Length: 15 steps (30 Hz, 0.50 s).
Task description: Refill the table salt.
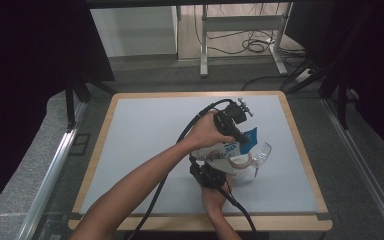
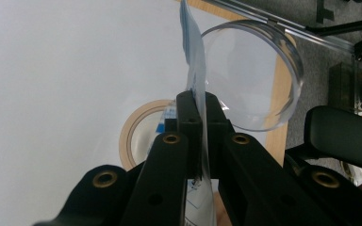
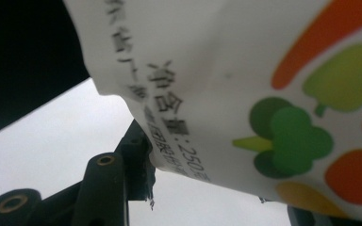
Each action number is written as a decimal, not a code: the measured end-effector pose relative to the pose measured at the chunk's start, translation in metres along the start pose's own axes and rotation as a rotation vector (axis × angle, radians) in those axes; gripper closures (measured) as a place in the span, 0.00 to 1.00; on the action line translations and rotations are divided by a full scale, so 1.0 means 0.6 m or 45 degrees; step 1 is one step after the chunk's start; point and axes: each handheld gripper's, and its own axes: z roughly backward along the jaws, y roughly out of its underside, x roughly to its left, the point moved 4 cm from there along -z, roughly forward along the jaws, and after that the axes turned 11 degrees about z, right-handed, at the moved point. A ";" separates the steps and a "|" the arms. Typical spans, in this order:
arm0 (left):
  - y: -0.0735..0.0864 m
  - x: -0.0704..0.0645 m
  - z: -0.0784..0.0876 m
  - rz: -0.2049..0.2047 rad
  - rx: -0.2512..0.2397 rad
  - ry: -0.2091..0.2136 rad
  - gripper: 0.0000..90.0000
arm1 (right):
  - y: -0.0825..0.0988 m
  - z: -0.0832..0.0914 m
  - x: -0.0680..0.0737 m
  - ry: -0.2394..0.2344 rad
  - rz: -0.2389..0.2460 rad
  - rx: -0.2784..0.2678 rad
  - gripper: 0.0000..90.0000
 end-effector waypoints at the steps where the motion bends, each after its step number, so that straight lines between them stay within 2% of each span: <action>1: -0.001 0.000 -0.003 0.000 0.000 0.001 1.00 | 0.000 0.000 0.000 0.000 0.000 0.000 0.56; 7: -0.008 -0.001 -0.011 -0.015 0.029 -0.014 1.00 | -0.007 0.000 -0.004 0.012 -0.039 -0.010 0.56; 15: -0.017 -0.002 -0.015 -0.035 0.074 -0.058 1.00 | -0.017 -0.005 -0.006 0.013 -0.127 -0.021 0.56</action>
